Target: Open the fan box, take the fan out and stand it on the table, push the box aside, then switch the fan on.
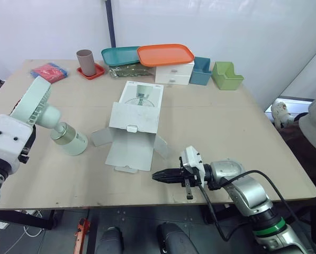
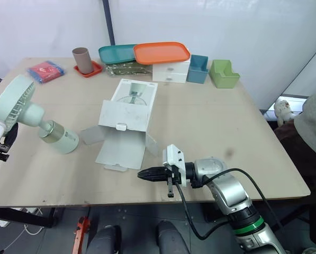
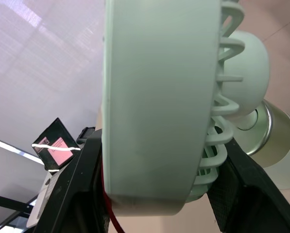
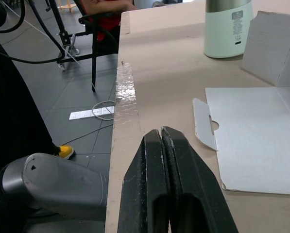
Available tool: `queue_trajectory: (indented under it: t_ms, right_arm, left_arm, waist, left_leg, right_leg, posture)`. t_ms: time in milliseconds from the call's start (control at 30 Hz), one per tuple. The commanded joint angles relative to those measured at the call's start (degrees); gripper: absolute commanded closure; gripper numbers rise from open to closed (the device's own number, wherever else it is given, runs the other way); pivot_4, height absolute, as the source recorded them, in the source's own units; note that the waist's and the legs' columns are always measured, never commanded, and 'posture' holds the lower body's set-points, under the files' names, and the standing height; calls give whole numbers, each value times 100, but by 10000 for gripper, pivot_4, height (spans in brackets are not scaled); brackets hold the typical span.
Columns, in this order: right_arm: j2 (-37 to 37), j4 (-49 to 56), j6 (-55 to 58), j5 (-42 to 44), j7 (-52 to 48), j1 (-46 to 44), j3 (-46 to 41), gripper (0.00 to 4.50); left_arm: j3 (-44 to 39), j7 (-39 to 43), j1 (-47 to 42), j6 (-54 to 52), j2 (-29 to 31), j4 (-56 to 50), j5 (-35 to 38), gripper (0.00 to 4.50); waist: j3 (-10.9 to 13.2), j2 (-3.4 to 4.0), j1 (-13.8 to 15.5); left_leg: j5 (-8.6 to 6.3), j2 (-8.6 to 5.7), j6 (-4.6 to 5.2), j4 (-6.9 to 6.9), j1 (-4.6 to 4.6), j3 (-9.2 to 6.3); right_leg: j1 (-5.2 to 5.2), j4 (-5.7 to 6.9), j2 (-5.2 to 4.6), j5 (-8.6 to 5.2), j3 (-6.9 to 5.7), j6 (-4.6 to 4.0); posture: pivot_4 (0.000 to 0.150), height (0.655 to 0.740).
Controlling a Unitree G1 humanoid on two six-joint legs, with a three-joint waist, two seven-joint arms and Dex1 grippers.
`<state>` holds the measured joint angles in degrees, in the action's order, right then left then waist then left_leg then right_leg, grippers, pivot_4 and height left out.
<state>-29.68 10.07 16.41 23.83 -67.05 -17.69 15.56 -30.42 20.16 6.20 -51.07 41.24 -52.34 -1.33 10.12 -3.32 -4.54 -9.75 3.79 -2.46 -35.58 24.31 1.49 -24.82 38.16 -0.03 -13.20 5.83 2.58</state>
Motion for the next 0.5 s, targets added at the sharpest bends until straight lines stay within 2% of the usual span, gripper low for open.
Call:
queue_trajectory:
  t_ms: [33,167,500]
  right_arm:
    - [-38,276,7,35,46,29,-95,45000]
    - [-30,308,19,35,87,74,-86,45000]
    - [-11,282,0,7,120,67,-76,45000]
  left_arm:
    - [-32,-128,-189,32,-62,-53,-104,14427]
    - [127,-140,-287,7,-69,-68,-136,1454]
    - [115,-132,-421,22,-84,-76,-217,581]
  waist:
    - [0,0,3]
    - [0,-1,4]
    - [0,-1,6]
  left_leg:
    - [0,0,0,-1,0,0]
    - [0,0,0,-1,0,0]
    - [0,-1,0,-1,0,0]
  right_leg:
    - [1,0,0,0,0,1]
    - [1,0,0,0,1,1]
    - [2,0,0,1,2,3]
  posture:
    - [1500,7400]
    - [1500,7400]
    - [1500,7400]
